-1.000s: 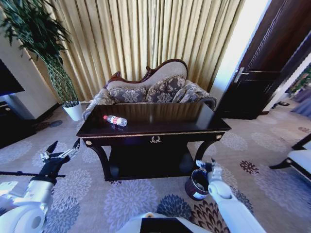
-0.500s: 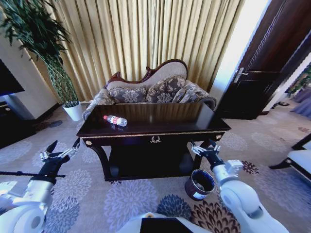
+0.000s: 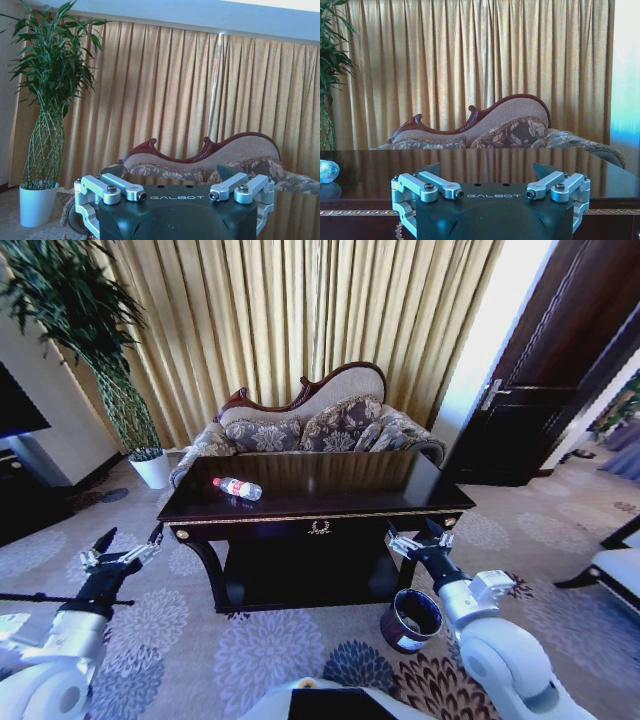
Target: Move to the front of the table and place the trash on the table into the trash bin.
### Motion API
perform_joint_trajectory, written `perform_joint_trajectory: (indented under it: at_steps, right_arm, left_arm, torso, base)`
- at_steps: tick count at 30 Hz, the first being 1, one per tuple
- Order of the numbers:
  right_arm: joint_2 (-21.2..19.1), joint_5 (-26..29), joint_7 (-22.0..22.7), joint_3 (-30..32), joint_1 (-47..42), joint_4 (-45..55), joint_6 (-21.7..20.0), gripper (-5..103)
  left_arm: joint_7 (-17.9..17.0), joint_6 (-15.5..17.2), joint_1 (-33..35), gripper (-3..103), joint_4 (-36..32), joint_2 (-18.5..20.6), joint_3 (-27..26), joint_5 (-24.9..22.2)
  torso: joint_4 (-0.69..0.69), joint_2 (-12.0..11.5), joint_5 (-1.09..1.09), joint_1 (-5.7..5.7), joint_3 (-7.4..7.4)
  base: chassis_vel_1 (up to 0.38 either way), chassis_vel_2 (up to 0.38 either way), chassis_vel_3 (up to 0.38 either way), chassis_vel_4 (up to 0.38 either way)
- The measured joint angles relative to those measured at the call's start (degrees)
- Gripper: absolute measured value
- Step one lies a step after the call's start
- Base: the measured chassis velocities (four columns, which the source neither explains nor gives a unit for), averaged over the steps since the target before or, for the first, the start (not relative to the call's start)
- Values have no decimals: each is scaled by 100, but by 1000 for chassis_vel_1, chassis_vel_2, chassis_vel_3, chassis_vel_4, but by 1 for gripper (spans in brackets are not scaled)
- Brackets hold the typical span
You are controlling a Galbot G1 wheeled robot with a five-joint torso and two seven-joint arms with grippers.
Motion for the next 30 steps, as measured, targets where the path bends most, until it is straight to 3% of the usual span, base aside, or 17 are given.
perform_joint_trajectory:
  at_steps: [30]
  right_arm:
    - [12,-44,-14,-88,19,-18,33,100]
  left_arm:
    - [-6,9,34,100,-21,-20,-2,23]
  torso:
    - [0,-1,0,2,1]
  base:
    - [-74,76,75,-75]
